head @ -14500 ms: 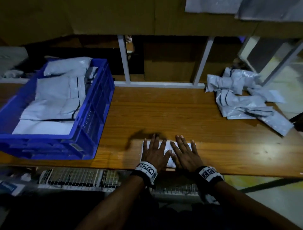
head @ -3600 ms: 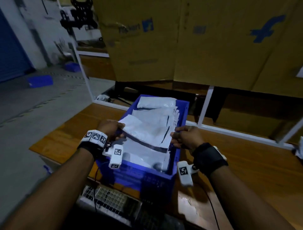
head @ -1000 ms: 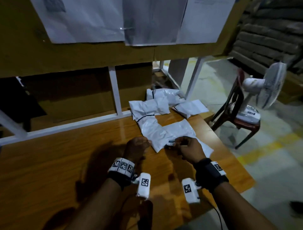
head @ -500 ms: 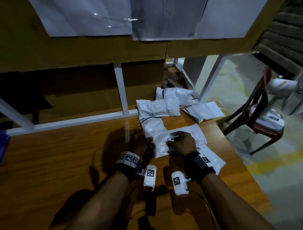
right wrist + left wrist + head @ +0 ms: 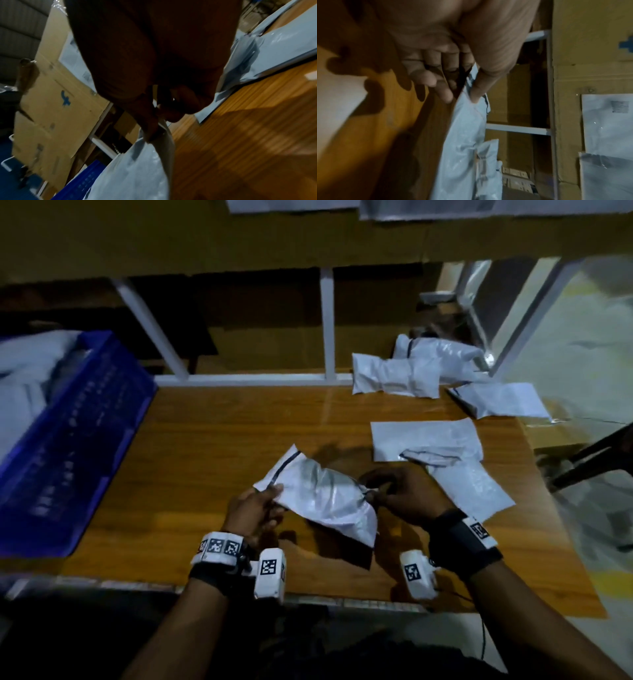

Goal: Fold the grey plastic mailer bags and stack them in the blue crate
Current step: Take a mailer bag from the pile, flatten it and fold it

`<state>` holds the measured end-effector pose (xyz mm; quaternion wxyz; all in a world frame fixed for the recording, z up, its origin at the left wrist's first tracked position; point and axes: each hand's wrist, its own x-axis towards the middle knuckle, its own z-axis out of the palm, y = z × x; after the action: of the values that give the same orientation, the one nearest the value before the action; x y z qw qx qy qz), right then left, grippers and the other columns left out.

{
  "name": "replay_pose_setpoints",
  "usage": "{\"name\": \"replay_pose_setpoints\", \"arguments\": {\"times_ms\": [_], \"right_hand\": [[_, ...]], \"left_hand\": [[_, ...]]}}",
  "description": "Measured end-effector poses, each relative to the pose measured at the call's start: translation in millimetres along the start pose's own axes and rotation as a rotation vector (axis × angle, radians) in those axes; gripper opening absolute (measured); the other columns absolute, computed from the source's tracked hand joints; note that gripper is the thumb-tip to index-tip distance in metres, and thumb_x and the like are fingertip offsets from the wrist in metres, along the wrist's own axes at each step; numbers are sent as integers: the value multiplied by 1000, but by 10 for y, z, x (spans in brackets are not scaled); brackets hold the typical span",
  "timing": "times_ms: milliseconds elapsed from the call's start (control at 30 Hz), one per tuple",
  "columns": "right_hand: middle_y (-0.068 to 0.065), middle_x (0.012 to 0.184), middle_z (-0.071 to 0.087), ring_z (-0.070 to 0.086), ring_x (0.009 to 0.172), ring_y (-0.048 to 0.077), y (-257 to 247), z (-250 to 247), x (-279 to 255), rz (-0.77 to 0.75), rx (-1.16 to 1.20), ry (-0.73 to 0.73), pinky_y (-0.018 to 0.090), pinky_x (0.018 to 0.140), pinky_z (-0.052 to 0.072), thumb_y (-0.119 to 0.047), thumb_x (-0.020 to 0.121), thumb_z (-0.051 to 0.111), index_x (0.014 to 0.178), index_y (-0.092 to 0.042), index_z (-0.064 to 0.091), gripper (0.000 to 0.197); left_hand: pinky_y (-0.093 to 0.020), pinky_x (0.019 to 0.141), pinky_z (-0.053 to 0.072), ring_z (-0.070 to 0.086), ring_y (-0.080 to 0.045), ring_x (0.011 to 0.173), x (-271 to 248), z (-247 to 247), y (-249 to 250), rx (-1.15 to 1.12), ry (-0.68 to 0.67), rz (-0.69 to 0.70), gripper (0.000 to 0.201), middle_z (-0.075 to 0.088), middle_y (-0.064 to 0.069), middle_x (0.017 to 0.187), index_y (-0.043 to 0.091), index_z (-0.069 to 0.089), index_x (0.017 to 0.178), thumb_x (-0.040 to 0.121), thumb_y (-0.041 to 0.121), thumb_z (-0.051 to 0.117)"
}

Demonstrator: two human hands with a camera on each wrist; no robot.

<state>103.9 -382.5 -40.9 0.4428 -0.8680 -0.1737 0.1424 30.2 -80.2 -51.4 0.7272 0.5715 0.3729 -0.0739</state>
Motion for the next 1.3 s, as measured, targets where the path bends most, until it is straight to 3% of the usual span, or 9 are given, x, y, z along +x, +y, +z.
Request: {"name": "replay_pose_setpoints", "arguments": {"times_ms": [100, 333, 433, 533, 633, 767, 967, 1067, 1300], "right_hand": [[-10, 102, 77, 72, 79, 3, -134, 292, -17, -2, -12, -6, 31, 71, 59, -18, 86, 81, 103, -20, 80, 17], [-9, 93, 72, 65, 84, -3, -443, 1077, -128, 34, -8, -41, 13, 72, 48, -16, 87, 81, 101, -15, 78, 15], [-3, 99, 77, 71, 92, 11, -566, 1360, -112, 84, -107, 40, 29, 83, 55, -19, 87, 79, 105, -17, 78, 19], [3, 116, 75, 70, 105, 25, -779, 1597, -185, 159, -307, 141, 34, 87, 55, -22, 88, 73, 119, -21, 74, 31], [6, 125, 66, 63, 110, 29, -933, 1768, -293, 88, -460, 264, 36, 84, 50, -29, 95, 65, 123, -22, 70, 29], [13, 151, 52, 44, 141, 34, -992, 2040, -288, -49, -562, 267, 47, 107, 44, -36, 104, 50, 138, -16, 60, 41], [5, 170, 17, -2, 157, 19, -855, 2376, -137, -13, -783, 33, 57, 125, 4, -50, 103, 9, 160, -14, 31, 71], [2, 172, 8, -6, 158, 17, -827, 2441, -160, 33, -793, 13, 51, 126, -7, -50, 106, 2, 163, -15, 19, 69], [4, 172, 5, -3, 159, 19, -770, 2468, -145, 47, -831, 7, 54, 126, -3, -49, 106, 2, 164, -12, 12, 69]], "left_hand": [[-36, 54, 42, 51, -26, 50, -178, -409, -155, 42, 97, -34, 28, 60, -24, 69, -4, 71, 90, 77, 15, 88], [-21, 40, 34, 51, -22, 38, -425, -1327, -482, 186, 172, -84, 42, 71, -27, 74, -7, 64, 102, 78, 18, 87], [-22, 39, 35, 55, -23, 44, -489, -1597, -479, 244, 158, -43, 30, 74, -23, 76, -3, 71, 92, 82, 21, 85], [-38, 57, 53, 65, -27, 62, -423, -1892, -433, 633, 213, 195, 31, 71, -10, 71, 18, 72, 74, 84, 46, 81], [-38, 78, 57, 70, -29, 88, -404, -1959, -409, 941, 356, 576, 33, 72, -2, 95, 25, 67, 105, 84, 48, 77], [-44, 107, 47, 55, -30, 128, -275, -1527, -381, 1170, 121, 1063, 48, 60, -9, 140, 18, 61, 134, 93, 44, 56], [-47, 127, -5, -6, -22, 158, 192, -1128, -499, 1752, -124, 870, 76, 0, -9, 172, 8, 7, 163, 102, 55, 4], [-44, 127, -8, -8, -20, 158, 253, -1168, -573, 1741, -138, 853, 92, -5, -7, 171, 9, 0, 162, 92, 64, -18], [-45, 128, -3, -6, -20, 158, 306, -1187, -624, 1727, -91, 827, 84, -4, -10, 171, 7, 2, 163, 100, 63, 1]]}}
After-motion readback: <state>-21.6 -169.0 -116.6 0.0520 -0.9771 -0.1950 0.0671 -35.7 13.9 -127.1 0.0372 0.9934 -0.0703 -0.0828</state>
